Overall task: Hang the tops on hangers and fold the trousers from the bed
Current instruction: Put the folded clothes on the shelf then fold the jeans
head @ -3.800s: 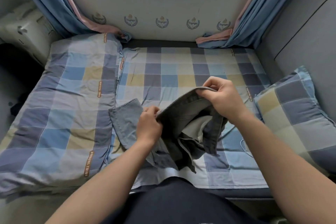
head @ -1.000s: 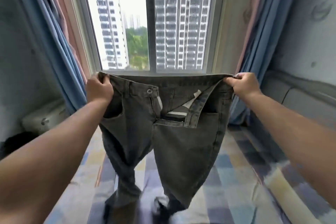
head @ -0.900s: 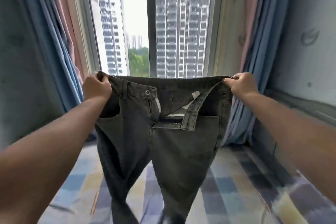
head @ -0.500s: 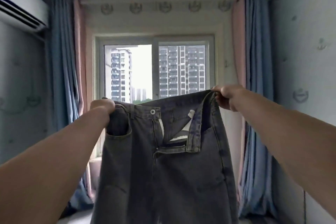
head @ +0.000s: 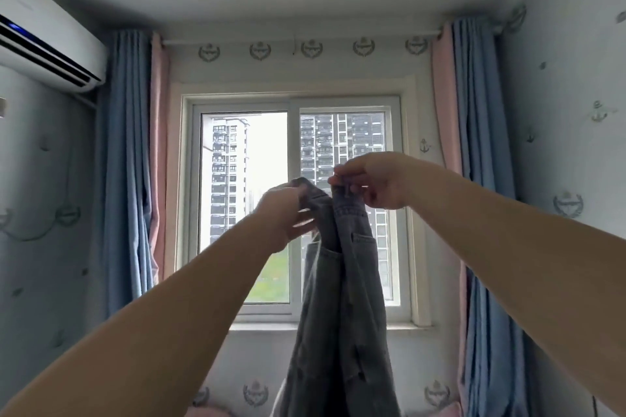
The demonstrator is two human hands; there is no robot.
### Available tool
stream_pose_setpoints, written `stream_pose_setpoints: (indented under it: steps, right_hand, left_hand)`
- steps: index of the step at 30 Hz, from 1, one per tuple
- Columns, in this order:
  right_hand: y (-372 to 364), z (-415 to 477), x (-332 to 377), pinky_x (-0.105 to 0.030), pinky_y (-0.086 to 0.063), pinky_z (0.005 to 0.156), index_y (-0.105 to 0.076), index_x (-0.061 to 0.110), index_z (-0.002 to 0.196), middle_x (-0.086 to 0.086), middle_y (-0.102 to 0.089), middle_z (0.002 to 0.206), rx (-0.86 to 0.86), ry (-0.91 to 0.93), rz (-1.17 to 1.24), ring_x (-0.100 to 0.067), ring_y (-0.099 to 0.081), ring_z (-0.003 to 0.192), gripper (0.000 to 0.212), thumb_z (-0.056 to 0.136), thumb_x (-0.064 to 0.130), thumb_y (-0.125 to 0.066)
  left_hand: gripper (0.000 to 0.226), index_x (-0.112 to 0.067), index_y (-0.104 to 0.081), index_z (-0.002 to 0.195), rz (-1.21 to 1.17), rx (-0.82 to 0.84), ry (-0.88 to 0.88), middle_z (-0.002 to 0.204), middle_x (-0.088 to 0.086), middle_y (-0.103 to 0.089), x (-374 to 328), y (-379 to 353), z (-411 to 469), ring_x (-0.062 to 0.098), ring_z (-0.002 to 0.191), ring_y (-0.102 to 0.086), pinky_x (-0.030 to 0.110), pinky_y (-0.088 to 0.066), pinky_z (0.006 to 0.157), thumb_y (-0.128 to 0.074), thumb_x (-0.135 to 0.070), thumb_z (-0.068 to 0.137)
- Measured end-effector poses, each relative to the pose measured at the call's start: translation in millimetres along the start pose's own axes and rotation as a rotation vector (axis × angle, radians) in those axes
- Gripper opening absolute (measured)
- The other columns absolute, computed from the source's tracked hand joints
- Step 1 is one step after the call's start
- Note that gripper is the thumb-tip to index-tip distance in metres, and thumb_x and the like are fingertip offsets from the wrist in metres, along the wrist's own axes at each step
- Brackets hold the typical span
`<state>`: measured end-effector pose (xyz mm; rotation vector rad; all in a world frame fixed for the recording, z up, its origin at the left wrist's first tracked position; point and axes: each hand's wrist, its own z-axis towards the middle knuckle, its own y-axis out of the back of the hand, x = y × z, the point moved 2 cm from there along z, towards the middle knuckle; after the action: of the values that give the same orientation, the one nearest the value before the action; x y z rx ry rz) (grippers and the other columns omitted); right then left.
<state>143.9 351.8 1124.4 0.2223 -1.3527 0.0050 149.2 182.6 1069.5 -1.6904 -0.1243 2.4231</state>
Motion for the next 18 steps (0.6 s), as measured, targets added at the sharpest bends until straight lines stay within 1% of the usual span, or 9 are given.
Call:
stream_pose_setpoints:
  steps: [3, 6, 8, 9, 12, 14, 16, 17, 18]
  right_hand:
    - [-9.6, 1.2, 3.4, -0.014, -0.036, 0.049, -0.071, 0.014, 0.087, 0.003, -0.075, 0.079, -0.016, 0.041, -0.070, -0.005, -0.048, 0.052, 0.004, 0.089, 0.016, -0.072]
    - [-12.5, -1.5, 6.7, -0.018, -0.033, 0.057, -0.077, 0.012, 0.088, 0.002, -0.074, 0.084, -0.073, 0.071, -0.082, -0.006, -0.046, 0.060, 0.006, 0.086, 0.017, -0.075]
    - [-15.5, -4.9, 8.9, -0.018, -0.033, 0.054, -0.077, 0.009, 0.096, -0.001, -0.073, 0.089, -0.086, 0.095, -0.096, -0.007, -0.047, 0.058, 0.015, 0.084, 0.019, -0.077]
    - [-18.4, -8.2, 9.1, -0.018, -0.033, 0.052, -0.077, 0.010, 0.093, -0.001, -0.073, 0.088, -0.069, 0.107, -0.121, -0.006, -0.047, 0.056, 0.014, 0.084, 0.020, -0.078]
    - [-20.9, -17.5, 4.2, -0.020, -0.037, 0.051, -0.075, 0.005, 0.085, -0.007, -0.076, 0.084, -0.062, 0.207, -0.174, -0.011, -0.052, 0.058, 0.016, 0.083, 0.021, -0.077]
    - [-7.9, -22.7, -5.1, -0.021, -0.044, 0.055, -0.074, 0.002, 0.086, -0.013, -0.075, 0.085, -0.242, 0.387, -0.253, -0.015, -0.059, 0.069, 0.017, 0.084, 0.019, -0.075]
    - [14.4, -25.4, -19.9, -0.023, -0.051, 0.068, -0.069, 0.011, 0.093, -0.003, -0.071, 0.090, -0.524, 0.578, -0.439, -0.015, -0.062, 0.081, 0.018, 0.086, 0.028, -0.073]
    - [25.3, -26.2, -32.0, -0.030, -0.053, 0.081, -0.063, 0.016, 0.105, 0.002, -0.067, 0.103, -0.620, 0.611, -0.515, -0.015, -0.061, 0.093, 0.030, 0.086, 0.037, -0.073]
    - [33.7, -25.9, -45.2, -0.038, -0.050, 0.094, -0.056, 0.019, 0.120, 0.002, -0.061, 0.119, -0.661, 0.591, -0.551, -0.018, -0.058, 0.108, 0.050, 0.084, 0.048, -0.074]
  left_hand:
    - [0.029, -0.012, -0.061, 0.124, -0.040, 0.110, -0.001, 0.096, 0.006, -0.063, 8.0, -16.3, -6.5, 0.022, 0.085, -0.059, 0.033, -0.050, 0.071, -0.049, -0.006, 0.100]
    - [0.045, -0.012, -0.059, 0.130, 0.046, 0.188, -0.035, 0.102, 0.007, -0.066, 16.5, -23.1, -9.7, 0.023, 0.090, -0.061, 0.033, -0.046, 0.073, -0.055, 0.001, 0.087]
    - [0.045, -0.018, -0.064, 0.123, 0.079, 0.155, -0.054, 0.106, 0.004, -0.074, 25.3, -27.7, -10.7, 0.024, 0.091, -0.070, 0.034, -0.052, 0.074, -0.068, 0.003, 0.083]
    - [0.043, -0.016, -0.066, 0.119, 0.051, 0.117, -0.054, 0.106, 0.007, -0.076, 29.9, -29.9, -10.5, 0.026, 0.091, -0.073, 0.036, -0.057, 0.074, -0.071, 0.003, 0.081]
    - [0.033, -0.007, -0.070, 0.113, -0.112, -0.008, -0.032, 0.106, 0.023, -0.074, 38.2, -29.5, -7.5, 0.039, 0.094, -0.073, 0.052, -0.061, 0.083, -0.067, 0.009, 0.084]
    - [0.031, -0.008, -0.071, 0.111, -0.150, -0.053, -0.022, 0.104, 0.024, -0.074, 39.9, -22.4, -4.1, 0.043, 0.098, -0.072, 0.060, -0.058, 0.085, -0.064, 0.009, 0.086]
    - [0.028, -0.009, -0.071, 0.110, -0.170, -0.056, -0.033, 0.100, 0.021, -0.076, 37.2, -13.1, -3.4, 0.040, 0.091, -0.074, 0.056, -0.061, 0.078, -0.064, 0.007, 0.088]
    - [0.027, -0.009, -0.071, 0.110, -0.175, -0.041, -0.041, 0.098, 0.019, -0.076, 34.5, -10.0, -4.0, 0.037, 0.085, -0.075, 0.051, -0.062, 0.071, -0.064, 0.006, 0.089]
    - [0.026, -0.009, -0.071, 0.111, -0.175, -0.022, -0.045, 0.099, 0.019, -0.076, 30.4, -6.3, -4.7, 0.035, 0.081, -0.075, 0.048, -0.062, 0.067, -0.064, 0.004, 0.090]
